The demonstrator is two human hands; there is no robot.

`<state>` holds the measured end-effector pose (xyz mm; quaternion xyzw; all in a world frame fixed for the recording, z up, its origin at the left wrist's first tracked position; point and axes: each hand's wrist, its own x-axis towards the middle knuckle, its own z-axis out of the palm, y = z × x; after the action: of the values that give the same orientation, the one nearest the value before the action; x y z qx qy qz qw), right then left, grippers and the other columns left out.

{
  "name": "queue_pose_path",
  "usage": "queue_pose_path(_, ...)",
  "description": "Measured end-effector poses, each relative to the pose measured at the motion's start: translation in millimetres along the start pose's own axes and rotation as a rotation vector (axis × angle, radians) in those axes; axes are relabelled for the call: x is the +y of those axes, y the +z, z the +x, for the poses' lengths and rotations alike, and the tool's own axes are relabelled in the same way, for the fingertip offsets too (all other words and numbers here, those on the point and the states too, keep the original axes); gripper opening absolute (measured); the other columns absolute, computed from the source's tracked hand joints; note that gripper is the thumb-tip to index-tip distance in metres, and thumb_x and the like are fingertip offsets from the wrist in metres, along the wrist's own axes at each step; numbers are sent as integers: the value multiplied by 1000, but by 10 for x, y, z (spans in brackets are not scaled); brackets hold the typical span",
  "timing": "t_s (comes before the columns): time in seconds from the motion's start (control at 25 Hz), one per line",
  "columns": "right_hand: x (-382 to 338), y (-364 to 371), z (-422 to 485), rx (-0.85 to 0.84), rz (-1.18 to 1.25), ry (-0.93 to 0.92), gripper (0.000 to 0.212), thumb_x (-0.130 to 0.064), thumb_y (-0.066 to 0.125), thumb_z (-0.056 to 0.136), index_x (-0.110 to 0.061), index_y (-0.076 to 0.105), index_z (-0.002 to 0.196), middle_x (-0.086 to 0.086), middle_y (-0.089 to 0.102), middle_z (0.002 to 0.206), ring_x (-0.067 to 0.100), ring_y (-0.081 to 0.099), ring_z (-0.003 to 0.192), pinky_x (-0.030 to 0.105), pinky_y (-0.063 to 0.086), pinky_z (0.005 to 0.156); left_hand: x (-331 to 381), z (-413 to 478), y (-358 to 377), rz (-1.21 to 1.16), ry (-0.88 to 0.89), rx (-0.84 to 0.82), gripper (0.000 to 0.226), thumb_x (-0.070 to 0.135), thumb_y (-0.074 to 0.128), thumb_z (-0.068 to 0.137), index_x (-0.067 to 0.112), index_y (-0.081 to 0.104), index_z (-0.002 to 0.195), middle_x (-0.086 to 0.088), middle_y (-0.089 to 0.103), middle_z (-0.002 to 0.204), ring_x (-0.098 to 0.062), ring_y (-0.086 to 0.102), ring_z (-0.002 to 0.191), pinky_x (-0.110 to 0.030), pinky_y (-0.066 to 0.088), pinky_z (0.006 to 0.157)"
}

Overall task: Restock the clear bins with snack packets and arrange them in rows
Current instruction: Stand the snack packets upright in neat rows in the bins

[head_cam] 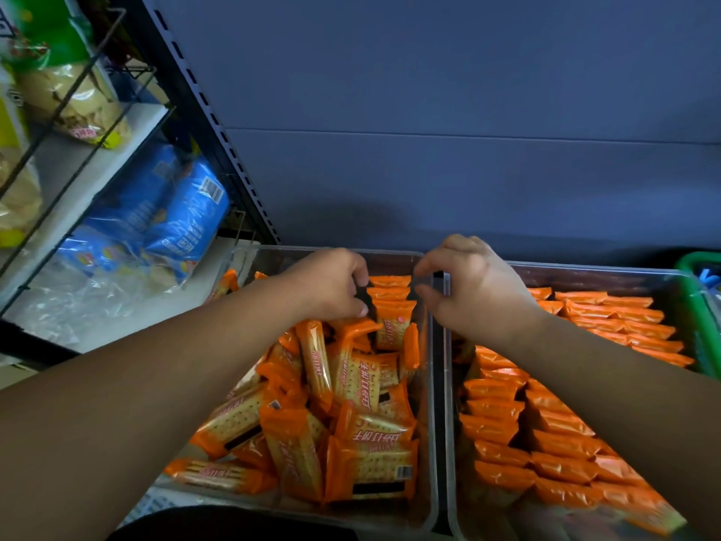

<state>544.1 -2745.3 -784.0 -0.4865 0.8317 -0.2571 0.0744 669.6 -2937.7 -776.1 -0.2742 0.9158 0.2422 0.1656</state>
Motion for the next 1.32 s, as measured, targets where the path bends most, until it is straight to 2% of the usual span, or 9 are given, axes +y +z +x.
queue_pose_path(0.28, -165, -77, -25, -134, 216, 131, 10, -31, 72, 94, -33, 72, 104, -12, 68, 96, 10, 67, 91, 34, 61, 85, -140, -600, -264, 53, -24, -254, 43, 51, 88, 78, 33, 74, 115, 16, 70, 109, -5, 67, 104, -36, 58, 98)
queue_pose_path(0.44, -310, -130, -1, -180, 347, 190, 5, -26, 75, 92, -29, 73, 95, -8, 71, 88, 10, 69, 84, 28, 59, 79, -87, -971, -346, 464, 40, -283, 44, 45, 86, 80, 35, 70, 120, 12, 67, 117, -13, 62, 109, -38, 54, 99)
queue_pose_path(0.64, -488, -110, -32, -252, 381, 186, 3, -29, 76, 92, -27, 74, 90, -5, 74, 85, 12, 71, 83, 31, 60, 78, -292, -1183, -548, 82, 53, 132, 10, 32, 78, 87, 26, 73, 93, 7, 70, 85, -13, 67, 84, -42, 58, 79)
queue_pose_path(0.76, -499, -100, -60, -249, 366, 191, 7, -31, 75, 92, -29, 74, 86, -6, 74, 83, 10, 70, 81, 34, 60, 79, -437, -1112, -502, 161, 43, 444, 28, 29, 65, 95, 32, 69, 123, 3, 69, 108, -20, 65, 104, -43, 57, 86)
queue_pose_path(0.84, -470, -128, -71, -240, 371, 207, 9, -30, 76, 92, -28, 74, 83, -5, 74, 78, 11, 71, 78, 35, 61, 78, -457, -1001, -355, 476, -87, 189, 50, 30, 59, 94, 36, 54, 144, -1, 59, 132, -26, 51, 131, -45, 51, 100)
queue_pose_path(0.96, -360, -184, -75, -218, 404, 264, 5, -29, 76, 93, -25, 74, 96, -4, 73, 82, 9, 69, 79, 26, 57, 72, -328, -825, -266, 544, -160, 62, 47, 26, 59, 85, 25, 61, 131, -4, 56, 133, -29, 47, 134, -45, 48, 104)
queue_pose_path(1.08, -207, -211, -86, -206, 402, 324, 7, -27, 76, 94, -25, 73, 100, -8, 70, 85, 5, 66, 77, 12, 45, 60, 43, -639, -103, 299, 111, 208, 33, 29, 63, 89, 26, 71, 120, 3, 67, 118, -21, 61, 114, -41, 54, 96)
queue_pose_path(1.2, -122, -233, -110, -200, 401, 356, 2, -25, 75, 93, -23, 74, 93, -5, 71, 77, 12, 67, 68, 11, 44, 51, 446, -506, 239, -87, 152, -98, 44, 32, 75, 94, 22, 65, 135, 3, 70, 114, -13, 67, 101, -22, 53, 88)
queue_pose_path(1.32, -88, -243, -123, -235, 445, 378, 3, -27, 74, 94, -25, 75, 92, -3, 71, 76, 9, 66, 68, 19, 47, 57, 549, -383, 484, -75, 125, -231, 65, 32, 83, 88, 22, 53, 145, 2, 68, 113, -17, 66, 105, -26, 52, 85)
